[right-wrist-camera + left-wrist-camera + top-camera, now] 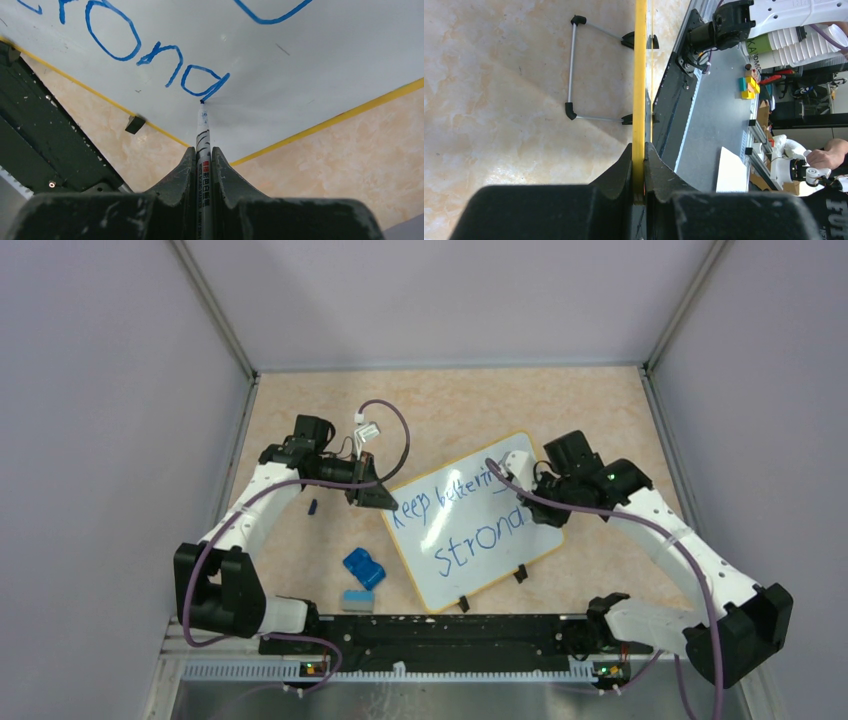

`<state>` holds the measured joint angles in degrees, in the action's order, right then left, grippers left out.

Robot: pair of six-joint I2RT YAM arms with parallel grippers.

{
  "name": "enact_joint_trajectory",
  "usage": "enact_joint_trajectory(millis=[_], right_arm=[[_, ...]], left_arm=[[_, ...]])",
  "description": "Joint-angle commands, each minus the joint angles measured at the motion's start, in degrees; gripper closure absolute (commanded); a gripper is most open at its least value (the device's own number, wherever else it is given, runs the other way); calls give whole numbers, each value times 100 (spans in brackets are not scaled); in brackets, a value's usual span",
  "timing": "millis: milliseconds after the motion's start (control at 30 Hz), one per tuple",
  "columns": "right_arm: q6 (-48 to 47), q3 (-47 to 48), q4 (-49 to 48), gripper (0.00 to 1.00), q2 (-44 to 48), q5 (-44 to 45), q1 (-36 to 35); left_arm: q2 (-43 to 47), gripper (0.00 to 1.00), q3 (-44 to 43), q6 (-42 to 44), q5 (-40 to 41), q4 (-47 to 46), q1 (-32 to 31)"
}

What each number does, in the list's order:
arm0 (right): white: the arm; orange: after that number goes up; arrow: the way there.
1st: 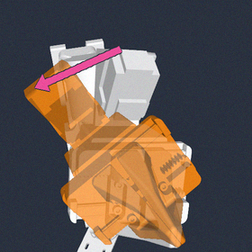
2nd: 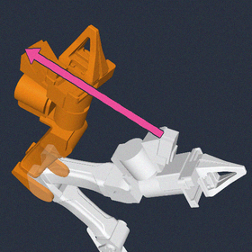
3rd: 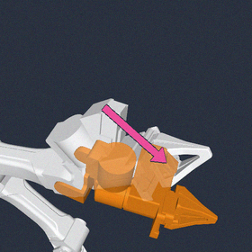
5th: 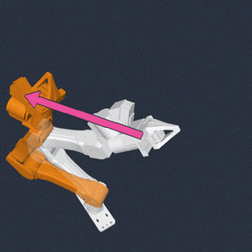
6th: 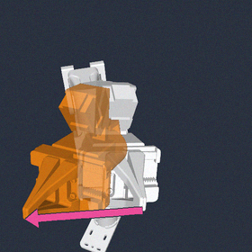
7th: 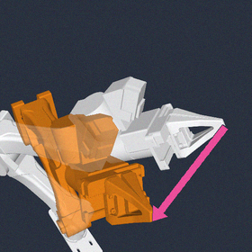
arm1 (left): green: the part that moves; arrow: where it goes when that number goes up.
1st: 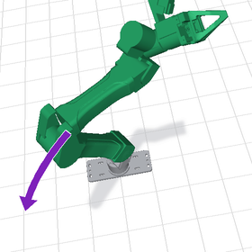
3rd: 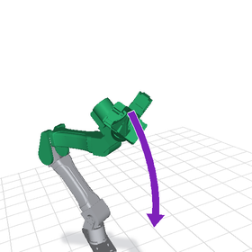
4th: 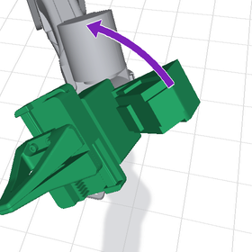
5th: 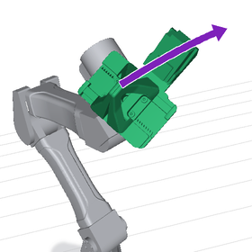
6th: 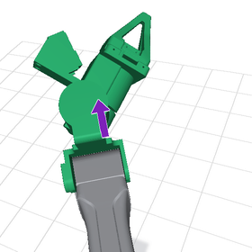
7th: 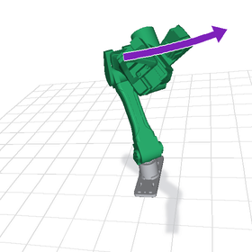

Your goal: Write a sentence on the whiteboard

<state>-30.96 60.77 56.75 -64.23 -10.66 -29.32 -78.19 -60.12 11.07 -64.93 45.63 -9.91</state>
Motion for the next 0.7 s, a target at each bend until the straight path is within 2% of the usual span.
enact_joint_trajectory(millis=[0, 300, 667], right_arm=[[-126, -174, -6, 100, 78, -79, 44], [-21, -499, -107, 100, 130, -142, -93], [200, -410, -224, 100, 28, -65, -569]], left_arm=[[-142, 100, 123, 387, 499, -168, -107], [-134, 100, 153, 378, 498, -194, -112], [-119, 100, 158, 378, 498, -203, -107]])
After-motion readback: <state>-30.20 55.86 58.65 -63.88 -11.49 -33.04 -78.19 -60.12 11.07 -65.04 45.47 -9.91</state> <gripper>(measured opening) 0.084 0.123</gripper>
